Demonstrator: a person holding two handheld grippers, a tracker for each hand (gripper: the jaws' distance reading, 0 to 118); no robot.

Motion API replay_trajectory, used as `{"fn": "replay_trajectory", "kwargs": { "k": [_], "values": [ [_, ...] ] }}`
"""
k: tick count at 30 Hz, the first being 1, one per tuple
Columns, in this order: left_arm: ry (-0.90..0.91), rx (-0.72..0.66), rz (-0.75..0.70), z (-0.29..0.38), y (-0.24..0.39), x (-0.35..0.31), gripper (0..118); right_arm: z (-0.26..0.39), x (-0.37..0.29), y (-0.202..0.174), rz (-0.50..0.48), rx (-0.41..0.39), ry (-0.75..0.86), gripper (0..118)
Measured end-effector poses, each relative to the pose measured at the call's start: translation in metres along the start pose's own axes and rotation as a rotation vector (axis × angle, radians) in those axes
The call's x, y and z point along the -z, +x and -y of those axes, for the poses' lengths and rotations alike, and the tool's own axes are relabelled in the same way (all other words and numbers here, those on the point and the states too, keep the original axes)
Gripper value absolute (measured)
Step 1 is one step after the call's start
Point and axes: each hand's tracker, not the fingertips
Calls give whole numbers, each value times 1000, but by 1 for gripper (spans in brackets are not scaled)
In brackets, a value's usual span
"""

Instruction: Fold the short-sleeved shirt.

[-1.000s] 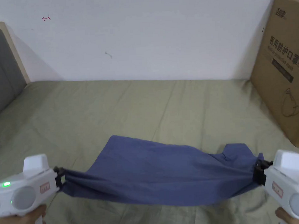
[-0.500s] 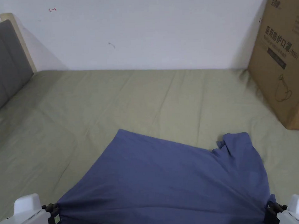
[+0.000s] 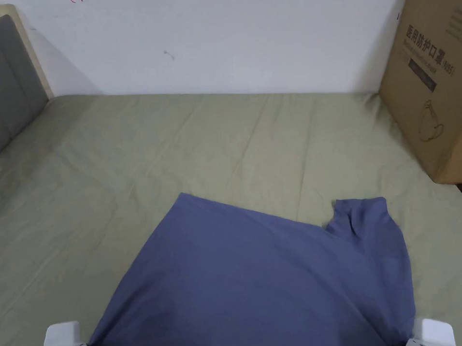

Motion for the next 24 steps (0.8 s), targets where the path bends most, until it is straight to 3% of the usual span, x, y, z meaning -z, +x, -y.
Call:
{"fn": "replay_trajectory", "kwargs": {
  "k": [3, 5, 7, 8, 17, 24],
  "values": [
    [-2, 1, -8, -7, 4, -4, 8, -5, -4, -2, -5, 12, -1, 9],
    [-9, -8, -3, -14, 6, -13, 37, -14, -14, -1, -7, 13, 20, 31],
    [-1, -36, 22, -24, 12, -24, 84, -25, -40, -2, -33, -11, 106, 60],
    [20, -53, 36, -31, 16, -33, 96, -34, -51, -4, -33, -21, 148, 67],
    [486, -4, 175, -99, 70, -141, 99, -103, -156, -23, -55, -78, 568, 70],
    [762, 27, 173, -117, 100, -178, 94, -113, -194, -37, -26, -100, 747, 69]
  ]
}}
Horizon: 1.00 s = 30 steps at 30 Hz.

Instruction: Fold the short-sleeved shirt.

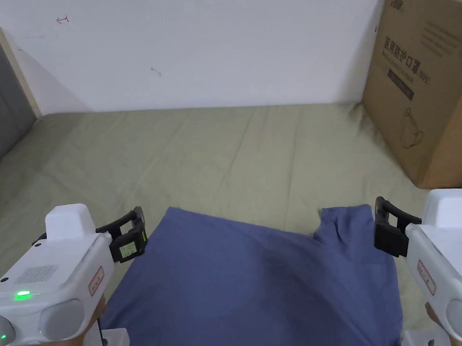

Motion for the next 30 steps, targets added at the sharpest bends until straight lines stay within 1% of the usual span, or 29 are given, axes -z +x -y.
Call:
{"fn": "replay_trajectory", "kwargs": {
  "k": [1, 2, 3, 4, 5, 6, 7, 10, 12, 16, 22, 26, 27, 28, 29, 30],
  "values": [
    [4, 0, 10, -1, 2, 0, 94, -1, -2, -2, 6, -7, 8, 69],
    [18, -9, 42, -2, 4, -1, 86, 1, -2, -4, 12, -19, 19, 67],
    [13, -11, 66, -2, 6, -1, 73, 1, -3, -6, 17, -25, 23, 61],
    [12, -14, 86, -1, 6, 2, 41, 1, -4, -7, 21, -31, 28, 46],
    [3, -20, 93, 0, 8, 5, 17, 1, -4, -8, 23, -35, 31, 30],
    [-7, -21, 94, 2, 11, 8, 5, 3, -3, -7, 29, -40, 37, 14],
    [-15, -23, 101, 3, 13, 10, 1, 3, -3, -8, 25, -38, 38, 4],
    [-52, -23, 122, 7, 18, 25, 0, 6, 2, -7, 17, -32, 39, 1],
    [-95, -16, 136, 9, 19, 41, 0, 7, 9, -6, 22, -40, 26, 1],
    [-177, 27, 157, 8, 25, 85, 0, 10, 28, -2, 19, -28, 6, 1],
    [-367, 71, 197, 12, 27, 195, 0, 14, 73, 5, 22, -22, -37, 1],
    [-498, 58, 188, 29, 23, 275, 0, 18, 107, 9, 31, -29, -70, 1],
    [-554, 66, 191, 35, 21, 296, 2, 20, 116, 11, 33, -28, -79, 1],
    [-579, 69, 189, 40, 20, 310, 16, 21, 122, 12, 35, -28, -86, 1],
    [-579, 72, 183, 46, 20, 326, 35, 23, 130, 14, 39, -30, -93, 1],
    [-600, 83, 148, 51, 18, 344, 35, 26, 137, 15, 45, -35, -101, 1]
  ]
}}
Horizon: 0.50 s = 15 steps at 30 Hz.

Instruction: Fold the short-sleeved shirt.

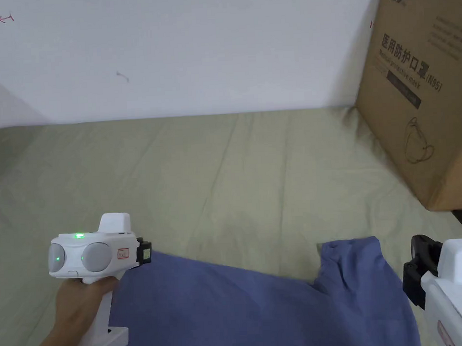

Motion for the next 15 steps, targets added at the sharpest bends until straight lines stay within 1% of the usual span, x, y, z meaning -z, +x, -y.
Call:
{"fn": "replay_trajectory", "kwargs": {
  "k": [1, 2, 3, 4, 7, 8, 9, 10, 11, 12, 13, 14, 15],
  "values": [
    [-39, -9, -22, -2, -4, 13, 42, 2, 6, 1, 5, -2, -6, 1],
    [-38, -14, -34, -2, -7, 27, 65, 4, 12, 3, 8, -2, -14, 1],
    [-67, -24, -46, -3, -10, 41, 81, 7, 18, 4, 11, 1, -24, 1],
    [-92, -30, -67, -5, -11, 51, 93, 9, 22, 5, 16, 3, -34, 1],
    [-162, -80, -95, -5, -18, 82, 94, 19, 34, 8, 34, 4, -65, 1],
    [-190, -92, -95, -4, -19, 90, 93, 22, 36, 9, 39, 5, -74, 1],
    [-220, -97, -95, -2, -20, 98, 87, 25, 39, 11, 43, 8, -84, 1],
    [-241, -95, -101, 1, -19, 103, 72, 28, 41, 12, 46, 11, -94, 1],
    [-243, -96, -89, 4, -17, 107, 70, 31, 42, 14, 49, 16, -106, 1],
    [-206, -66, -111, 7, -12, 99, 67, 34, 44, 16, 50, 21, -121, 1],
    [-190, -43, -109, 6, -9, 98, 57, 36, 45, 18, 48, 24, -135, 1],
    [-200, -16, -118, 6, -4, 96, 43, 39, 48, 21, 50, 30, -147, 1],
    [-177, 24, -107, 6, 1, 91, 21, 41, 51, 24, 53, 46, -166, 1]
  ]
}}
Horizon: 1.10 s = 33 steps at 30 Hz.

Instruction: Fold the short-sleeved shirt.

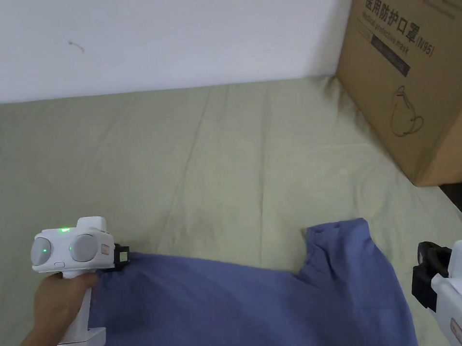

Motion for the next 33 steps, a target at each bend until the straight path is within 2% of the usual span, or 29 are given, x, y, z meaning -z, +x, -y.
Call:
{"fn": "replay_trajectory", "kwargs": {
  "k": [1, 4, 5, 6, 8, 9, 10, 16, 18, 20, 22, 23, 24, 28, 30, 33],
  "values": [
    [10, 21, 27, 0, 2, -2, 2, 1, 4, 4, -3, 19, -19, 1],
    [52, 42, 16, 4, 9, -17, 1, 2, 25, 16, -19, 79, -92, 3],
    [96, 28, 39, 6, 8, -28, 1, 2, 34, 21, -32, 98, -123, 6],
    [124, 12, 44, 7, 7, -40, 1, 2, 46, 24, -39, 98, -170, 14],
    [174, 0, 84, 14, 10, -69, 1, 5, 66, 29, -56, 98, -232, 68],
    [175, 9, 90, 15, 9, -80, 1, 7, 78, 29, -53, 92, -271, 86],
    [177, 19, 84, 17, 8, -89, 1, 11, 88, 31, -70, 109, -306, 91],
    [241, 21, 109, 23, 4, -141, 1, 42, 141, 25, -61, 68, -508, 90],
    [256, 18, 106, 26, 3, -150, 1, 53, 151, 16, -76, 98, -600, 82],
    [260, 15, 105, 26, -1, -148, 1, 62, 154, 7, -82, 47, -633, 59],
    [255, 6, 103, 30, -3, -151, 1, 58, 134, -5, -60, 57, -555, 40],
    [255, 4, 102, 31, -4, -151, 1, 56, 132, -7, -65, 57, -560, 20],
    [253, 4, 101, 34, -5, -153, 1, 53, 130, -9, -107, 51, -554, 4],
    [261, -13, 93, 43, -10, -164, 1, 37, 106, -6, -52, -14, -446, 4],
    [274, -34, 94, 48, -14, -175, 1, 18, 73, -14, -64, -63, -370, 4],
    [308, -53, 85, 52, -24, -191, 1, -9, 44, -7, -90, -71, -261, 4]
  ]
}}
